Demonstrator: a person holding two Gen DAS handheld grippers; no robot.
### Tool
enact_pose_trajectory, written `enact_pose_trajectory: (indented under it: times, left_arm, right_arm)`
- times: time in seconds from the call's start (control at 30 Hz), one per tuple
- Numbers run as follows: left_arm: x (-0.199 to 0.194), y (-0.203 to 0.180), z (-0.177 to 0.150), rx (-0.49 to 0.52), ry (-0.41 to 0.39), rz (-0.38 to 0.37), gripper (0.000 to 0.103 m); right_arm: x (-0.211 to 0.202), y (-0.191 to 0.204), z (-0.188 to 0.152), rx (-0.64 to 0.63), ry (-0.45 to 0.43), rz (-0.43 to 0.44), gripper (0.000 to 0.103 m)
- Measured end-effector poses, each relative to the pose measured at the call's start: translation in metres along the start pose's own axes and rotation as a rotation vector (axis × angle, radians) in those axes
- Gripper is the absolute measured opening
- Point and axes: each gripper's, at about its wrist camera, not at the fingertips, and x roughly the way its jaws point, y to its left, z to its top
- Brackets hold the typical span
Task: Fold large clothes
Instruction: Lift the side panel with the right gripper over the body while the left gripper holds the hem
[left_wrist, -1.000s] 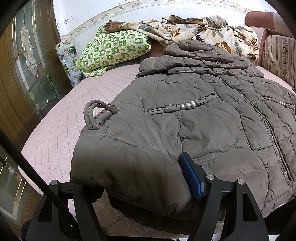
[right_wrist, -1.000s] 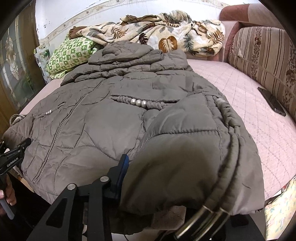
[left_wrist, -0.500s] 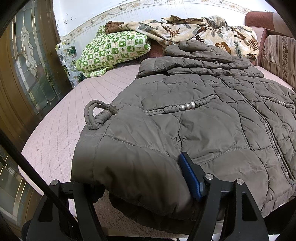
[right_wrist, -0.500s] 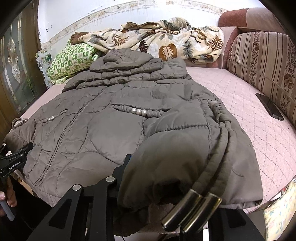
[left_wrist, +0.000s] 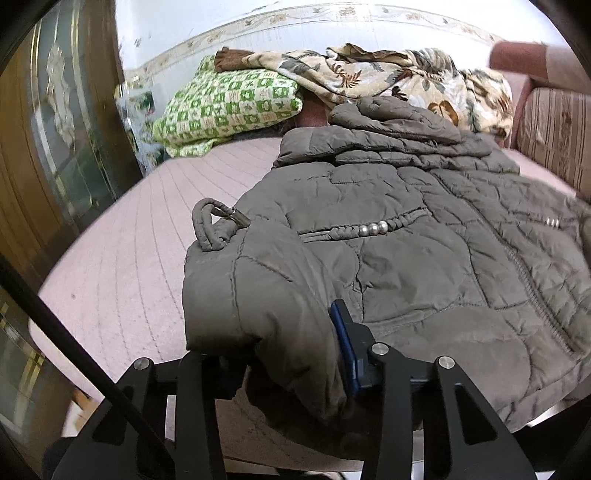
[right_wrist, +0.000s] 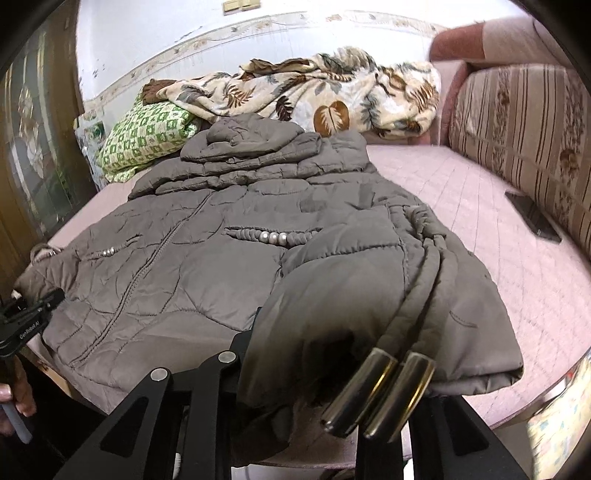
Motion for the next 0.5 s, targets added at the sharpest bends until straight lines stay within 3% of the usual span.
enact_pose_trajectory:
  times: [0.07,0.13,0.17,0.23,0.27,0.33,0.4,0.5]
  left_arm:
    - [0.002,0.005,0.000,-0.028,0.013,-0.017,0.047]
    - [0.008,0.008,0.000,-0.064,0.042,-0.024,0.060]
    - [0.014,0.012,-0.001,-0.086,0.074,-0.027,0.073]
    - [0.021,0.017,-0.002,-0.121,0.098,-0.052,0.074]
    - [0.022,0.018,-0.001,-0.129,0.101,-0.061,0.073]
    - [0.020,0.018,-0.001,-0.122,0.089,-0.056,0.057]
    - [0.015,0.013,-0.001,-0.091,0.059,-0.041,0.035]
    - [0.005,0.007,0.001,-0.046,0.006,-0.030,0.026]
  right_arm:
    - [0.003,-0.005,-0.001,0.037,0.021,0.021,0.030]
    - [0.006,-0.010,-0.002,0.069,0.037,0.046,0.034]
    - [0.008,-0.011,-0.002,0.079,0.051,0.054,0.038]
    - [0.012,-0.015,-0.004,0.102,0.069,0.048,0.042]
    - [0.014,-0.017,-0.005,0.113,0.080,0.057,0.042]
    - [0.016,-0.018,-0.004,0.108,0.091,0.059,0.035]
    - [0.012,-0.011,-0.003,0.061,0.074,0.037,0.029]
    - [0.003,0.002,-0.001,-0.023,0.026,-0.020,0.026]
